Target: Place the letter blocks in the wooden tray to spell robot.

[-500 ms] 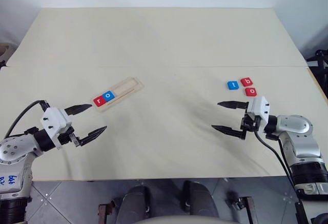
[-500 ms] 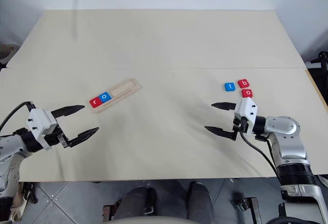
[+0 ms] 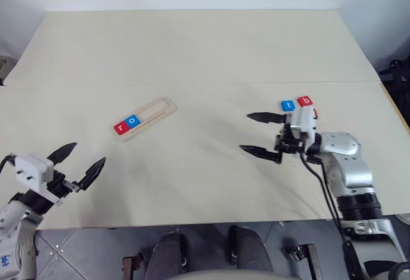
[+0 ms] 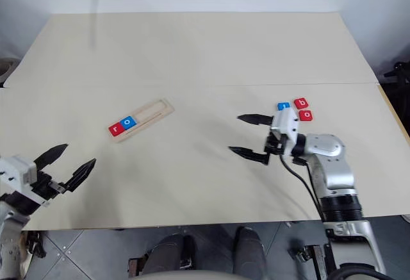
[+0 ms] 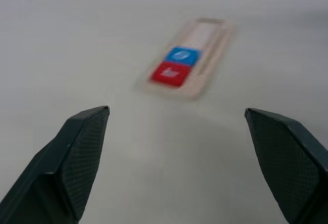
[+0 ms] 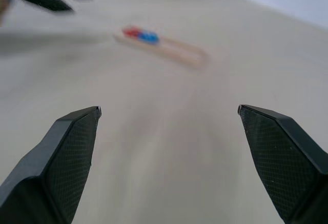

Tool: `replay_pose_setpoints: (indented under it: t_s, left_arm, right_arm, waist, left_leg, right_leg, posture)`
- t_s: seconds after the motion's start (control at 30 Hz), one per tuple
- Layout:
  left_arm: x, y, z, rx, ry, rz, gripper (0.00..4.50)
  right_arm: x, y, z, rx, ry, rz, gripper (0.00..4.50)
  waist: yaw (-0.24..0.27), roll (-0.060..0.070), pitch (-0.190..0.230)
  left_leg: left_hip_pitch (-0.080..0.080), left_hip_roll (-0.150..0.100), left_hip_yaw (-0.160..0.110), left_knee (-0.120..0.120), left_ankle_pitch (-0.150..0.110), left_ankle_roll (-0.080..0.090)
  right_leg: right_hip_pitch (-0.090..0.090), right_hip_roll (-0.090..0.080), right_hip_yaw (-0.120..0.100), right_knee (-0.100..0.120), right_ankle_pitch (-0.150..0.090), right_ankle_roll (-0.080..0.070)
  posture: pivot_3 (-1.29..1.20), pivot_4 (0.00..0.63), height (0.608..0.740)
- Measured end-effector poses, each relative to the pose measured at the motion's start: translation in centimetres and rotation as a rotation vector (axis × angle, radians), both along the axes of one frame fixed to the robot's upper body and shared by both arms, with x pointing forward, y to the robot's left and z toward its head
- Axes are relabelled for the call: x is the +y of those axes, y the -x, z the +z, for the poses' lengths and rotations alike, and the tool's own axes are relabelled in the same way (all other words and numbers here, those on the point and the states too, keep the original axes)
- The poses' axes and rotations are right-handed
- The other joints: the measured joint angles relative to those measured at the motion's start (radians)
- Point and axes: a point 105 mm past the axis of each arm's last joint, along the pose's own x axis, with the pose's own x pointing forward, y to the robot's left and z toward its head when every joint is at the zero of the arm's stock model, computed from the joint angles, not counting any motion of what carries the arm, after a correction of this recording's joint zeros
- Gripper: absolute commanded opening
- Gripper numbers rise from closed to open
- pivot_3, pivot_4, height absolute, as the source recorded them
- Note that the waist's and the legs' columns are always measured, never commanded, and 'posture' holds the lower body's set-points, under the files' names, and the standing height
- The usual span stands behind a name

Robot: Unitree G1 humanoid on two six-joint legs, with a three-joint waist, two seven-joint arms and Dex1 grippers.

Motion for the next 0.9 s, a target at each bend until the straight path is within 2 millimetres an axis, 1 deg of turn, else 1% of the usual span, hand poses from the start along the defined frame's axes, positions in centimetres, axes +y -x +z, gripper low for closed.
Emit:
replay_pose_setpoints:
  t_s: [0.07,0.1,0.2,0.23,0.3,0.37,0.4,0.5,0.57,0.67,0.77,0.83,0.9]
  left_arm:
    - [0.4,0.5,-0.9,0.021,0.019,0.039,4.50]
    - [0.6,0.6,-1.1,0.026,0.022,0.049,4.50]
    - [0.5,-0.1,-0.2,-0.004,0.014,0.037,4.50]
    - [0.2,-0.7,0.2,-0.010,0.008,0.019,4.50]
    - [-0.8,-2.5,1.8,-0.035,-0.032,-0.065,4.50]
    - [-1.5,-4.2,3.0,-0.042,-0.091,-0.146,4.50]
    - [-1.6,-4.7,3.3,-0.042,-0.102,-0.168,4.50]
    - [-2.2,-7.3,3.5,-0.003,-0.125,-0.271,4.50]
    - [-2.4,-9.0,3.3,0.029,-0.149,-0.330,4.50]
    - [-2.6,-10.6,2.8,0.066,-0.174,-0.391,4.50]
    - [-2.9,-11.6,1.5,0.142,-0.205,-0.450,4.50]
    - [-3.1,-11.8,0.8,0.183,-0.211,-0.481,4.50]
    - [-3.1,-12.0,0.6,0.197,-0.208,-0.504,4.50]
  right_arm:
    - [0.9,0.2,0.2,-0.002,-0.009,0.016,4.49]
    - [1.0,0.3,0.3,-0.002,-0.008,0.015,4.49]
    - [0.8,0.4,0.3,0.001,0.003,0.006,4.49]
    - [0.6,0.4,0.3,0.002,0.012,-0.001,4.49]
    - [-0.4,0.3,0.2,0.008,0.029,-0.034,4.49]
    - [-1.2,0.1,0.3,0.010,0.046,-0.061,4.49]
    - [-1.4,0.2,0.3,0.010,0.050,-0.067,4.49]
    - [-2.2,0.3,0.1,0.027,0.065,-0.088,4.49]
    - [-2.5,0.5,0.3,0.031,0.069,-0.096,4.49]
    - [-2.3,0.7,0.4,0.027,0.070,-0.095,4.49]
    - [-2.2,1.0,0.5,0.030,0.068,-0.104,4.49]
    - [-2.2,1.1,0.7,0.030,0.063,-0.111,4.49]
    - [-2.4,1.3,0.7,0.029,0.063,-0.125,4.49]
  waist:
    - [0.012,-0.001,0.000]
    - [0.017,-0.001,0.000]
    - [0.031,-0.001,-0.001]
    - [0.033,-0.001,-0.001]
    - [0.035,-0.001,-0.001]
    - [0.027,-0.001,-0.001]
    - [0.025,-0.001,-0.001]
    - [0.019,-0.001,-0.001]
    - [0.016,-0.001,-0.001]
    - [0.006,-0.001,-0.001]
    - [-0.001,-0.001,-0.001]
    - [-0.003,-0.001,-0.001]
    - [-0.001,-0.001,-0.001]
  left_leg:
    - [-0.001,-0.001,0.001,0.001,0.000,0.001]
    - [-0.002,-0.001,0.001,0.002,0.000,0.001]
    - [-0.002,-0.001,0.001,0.002,-0.001,0.001]
    - [-0.002,-0.002,0.001,0.002,-0.001,0.001]
    - [-0.002,-0.002,0.001,0.002,0.000,0.001]
    - [-0.001,-0.002,0.003,0.002,0.000,0.001]
    - [-0.001,-0.002,0.003,0.001,-0.001,0.001]
    - [-0.002,-0.001,0.005,0.001,-0.001,0.000]
    - [-0.002,0.000,0.006,0.001,-0.001,0.000]
    - [-0.002,0.000,0.007,0.001,-0.001,0.000]
    - [-0.002,0.000,0.007,0.001,-0.001,-0.001]
    - [-0.002,0.001,0.007,0.001,-0.001,-0.001]
    - [-0.002,0.001,0.007,0.001,-0.001,-0.001]
  right_leg:
    - [0.000,0.000,-0.002,0.000,0.000,0.000]
    - [0.000,-0.001,-0.001,0.000,0.000,0.000]
    - [0.001,-0.001,-0.002,0.000,0.000,0.000]
    - [0.001,-0.001,-0.002,0.000,0.000,0.000]
    - [0.000,-0.001,-0.002,0.001,0.000,-0.001]
    - [0.000,0.000,-0.002,0.001,0.000,-0.001]
    - [0.000,0.000,-0.002,0.001,0.000,-0.001]
    - [-0.001,0.002,-0.002,0.001,0.000,-0.001]
    - [-0.002,0.002,-0.002,0.000,0.000,-0.001]
    - [-0.002,0.003,-0.003,0.000,0.000,-0.001]
    - [-0.002,0.003,-0.003,0.000,0.000,-0.001]
    - [-0.002,0.004,-0.002,0.000,0.000,-0.001]
    - [-0.002,0.004,-0.002,0.000,0.000,-0.001]
  posture:
    - [0.00,0.150,0.740]
    - [0.00,0.150,0.740]
    - [0.00,0.150,0.740]
    - [0.00,0.150,0.740]
    - [0.00,0.150,0.740]
    - [0.00,0.150,0.740]
    - [0.00,0.150,0.740]
    - [0.00,0.150,0.740]
    - [0.00,0.150,0.740]
    - [0.00,0.150,0.740]
    - [0.00,0.150,0.740]
    - [0.00,0.150,0.740]
    - [0.00,0.150,0.740]
